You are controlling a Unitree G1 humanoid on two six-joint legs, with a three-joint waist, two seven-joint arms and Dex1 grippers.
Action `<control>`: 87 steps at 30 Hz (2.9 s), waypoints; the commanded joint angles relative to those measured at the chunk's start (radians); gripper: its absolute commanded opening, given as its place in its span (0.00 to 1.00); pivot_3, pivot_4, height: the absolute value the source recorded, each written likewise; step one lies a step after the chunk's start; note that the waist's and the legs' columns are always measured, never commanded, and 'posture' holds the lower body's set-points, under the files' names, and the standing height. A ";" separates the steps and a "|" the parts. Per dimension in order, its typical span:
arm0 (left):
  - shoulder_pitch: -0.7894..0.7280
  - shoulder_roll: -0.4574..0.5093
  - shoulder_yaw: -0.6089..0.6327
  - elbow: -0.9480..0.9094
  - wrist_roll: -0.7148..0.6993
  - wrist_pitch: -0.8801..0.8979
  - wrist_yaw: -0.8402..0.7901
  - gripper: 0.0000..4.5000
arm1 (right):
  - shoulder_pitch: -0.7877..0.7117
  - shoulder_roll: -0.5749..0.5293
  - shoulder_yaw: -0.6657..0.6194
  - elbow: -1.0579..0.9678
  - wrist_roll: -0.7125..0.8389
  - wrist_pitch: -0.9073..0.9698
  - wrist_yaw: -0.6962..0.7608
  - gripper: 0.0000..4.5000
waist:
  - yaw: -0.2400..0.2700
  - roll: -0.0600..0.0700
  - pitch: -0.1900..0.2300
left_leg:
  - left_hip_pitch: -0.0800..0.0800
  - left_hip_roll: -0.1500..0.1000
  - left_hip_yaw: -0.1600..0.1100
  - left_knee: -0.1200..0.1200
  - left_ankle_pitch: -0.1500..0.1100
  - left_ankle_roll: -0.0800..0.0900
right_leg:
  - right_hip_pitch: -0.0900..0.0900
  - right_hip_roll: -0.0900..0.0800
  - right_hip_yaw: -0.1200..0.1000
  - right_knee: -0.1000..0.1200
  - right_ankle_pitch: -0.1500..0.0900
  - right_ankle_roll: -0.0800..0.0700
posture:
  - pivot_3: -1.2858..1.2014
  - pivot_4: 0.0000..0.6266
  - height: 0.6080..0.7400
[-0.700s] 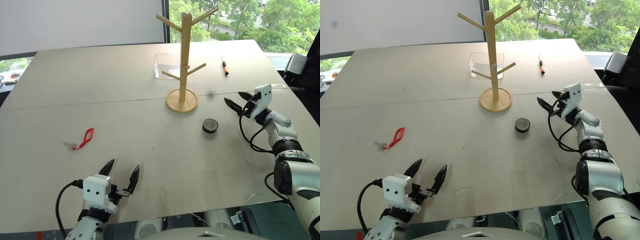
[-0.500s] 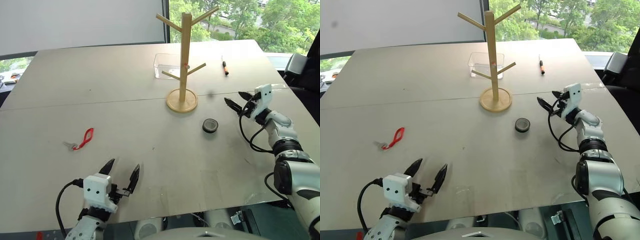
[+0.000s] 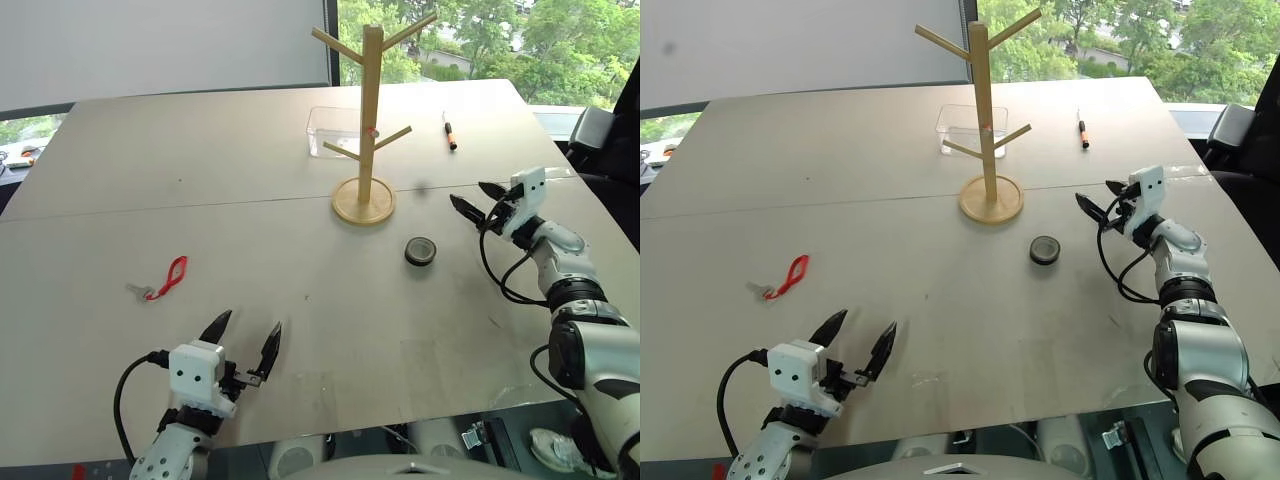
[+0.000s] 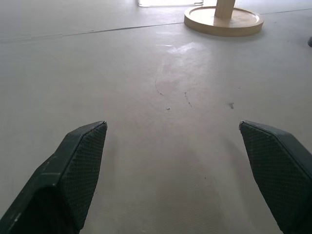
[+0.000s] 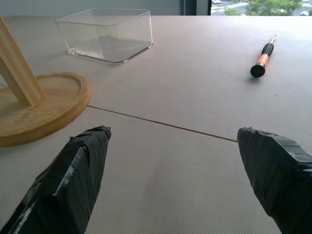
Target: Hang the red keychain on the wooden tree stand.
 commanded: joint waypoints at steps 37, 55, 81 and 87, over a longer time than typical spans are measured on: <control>-0.587 0.135 -0.218 0.365 -0.034 -0.015 -0.411 1.00 | 0.008 -0.205 0.549 -0.886 -0.177 0.936 0.231 0.99 | 0.005 0.003 -0.001 | -0.001 -0.001 -0.001 0.001 0.000 0.000 | -0.001 0.000 -0.001 0.001 0.002 0.004 | 0.52 0.24 1.00; -0.569 0.140 -0.206 0.309 -0.029 0.016 -0.345 1.00 | -0.028 -0.116 0.587 -0.719 -0.252 0.837 0.215 0.61 | 0.003 0.003 -0.001 | -0.001 -0.001 0.000 0.001 0.000 0.000 | -0.001 0.001 -0.001 0.002 0.002 0.004 | 0.52 0.24 1.00; -0.563 0.139 -0.209 0.312 -0.025 0.008 -0.327 1.00 | -0.354 -0.229 0.047 0.108 -0.158 0.613 -0.592 0.00 | 0.003 0.004 0.000 | -0.001 -0.002 0.003 -0.001 0.000 0.000 | -0.002 0.000 0.000 0.000 0.002 0.003 | 0.52 0.24 1.00; -0.565 0.138 -0.213 0.311 -0.023 0.008 -0.325 1.00 | -0.346 -0.270 -0.054 0.177 -0.123 0.590 -0.698 0.00 | -0.009 0.004 0.000 | 0.001 -0.002 0.005 -0.001 0.000 0.000 | -0.002 0.001 0.005 0.001 0.002 0.004 | 0.52 0.24 1.00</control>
